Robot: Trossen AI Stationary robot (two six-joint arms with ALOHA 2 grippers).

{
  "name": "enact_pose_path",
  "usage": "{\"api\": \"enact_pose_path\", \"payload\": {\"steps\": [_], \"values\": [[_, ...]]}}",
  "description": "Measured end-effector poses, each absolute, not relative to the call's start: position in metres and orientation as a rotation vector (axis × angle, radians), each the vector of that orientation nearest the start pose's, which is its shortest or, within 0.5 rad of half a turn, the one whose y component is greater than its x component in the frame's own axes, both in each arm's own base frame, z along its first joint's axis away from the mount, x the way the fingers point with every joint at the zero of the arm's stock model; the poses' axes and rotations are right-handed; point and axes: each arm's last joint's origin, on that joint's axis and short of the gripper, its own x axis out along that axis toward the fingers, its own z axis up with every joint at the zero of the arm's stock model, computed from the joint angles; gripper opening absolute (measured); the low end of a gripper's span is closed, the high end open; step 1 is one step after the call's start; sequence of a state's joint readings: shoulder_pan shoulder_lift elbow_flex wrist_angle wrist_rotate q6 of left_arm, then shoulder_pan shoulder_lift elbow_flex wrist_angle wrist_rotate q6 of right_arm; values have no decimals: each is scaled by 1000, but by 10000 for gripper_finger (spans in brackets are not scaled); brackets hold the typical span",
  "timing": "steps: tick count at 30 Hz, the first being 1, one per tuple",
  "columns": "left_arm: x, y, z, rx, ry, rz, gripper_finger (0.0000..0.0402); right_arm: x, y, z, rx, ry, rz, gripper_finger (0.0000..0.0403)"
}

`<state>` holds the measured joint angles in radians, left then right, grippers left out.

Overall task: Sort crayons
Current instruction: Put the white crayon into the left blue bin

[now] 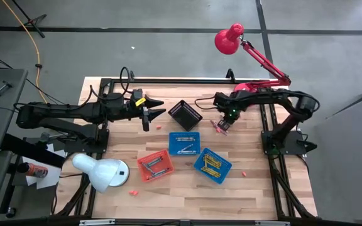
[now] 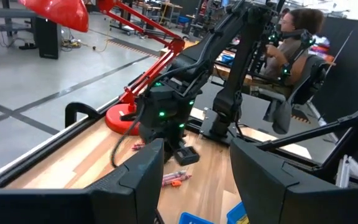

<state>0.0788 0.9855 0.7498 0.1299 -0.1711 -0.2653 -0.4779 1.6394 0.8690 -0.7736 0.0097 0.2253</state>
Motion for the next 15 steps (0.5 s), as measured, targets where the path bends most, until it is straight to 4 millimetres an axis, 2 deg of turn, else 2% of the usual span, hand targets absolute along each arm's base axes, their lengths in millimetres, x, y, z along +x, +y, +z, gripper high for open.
{"api": "enact_pose_path", "payload": {"steps": [2, 7, 11, 15], "values": [[221, 22, 315, -237, 75, 261, 175, 227, -115, 152, 529, 1449, -548, 5], [221, 22, 315, -209, 79, 260, 175, 221, -100, 191, 535, 1284, -554, 3], [221, 22, 314, -186, 82, 259, 175, 213, -82, 231, 543, 1053, -538, 2], [221, 22, 315, -127, 89, 257, 175, 211, -63, 269, 531, 721, -488, 1]]}}
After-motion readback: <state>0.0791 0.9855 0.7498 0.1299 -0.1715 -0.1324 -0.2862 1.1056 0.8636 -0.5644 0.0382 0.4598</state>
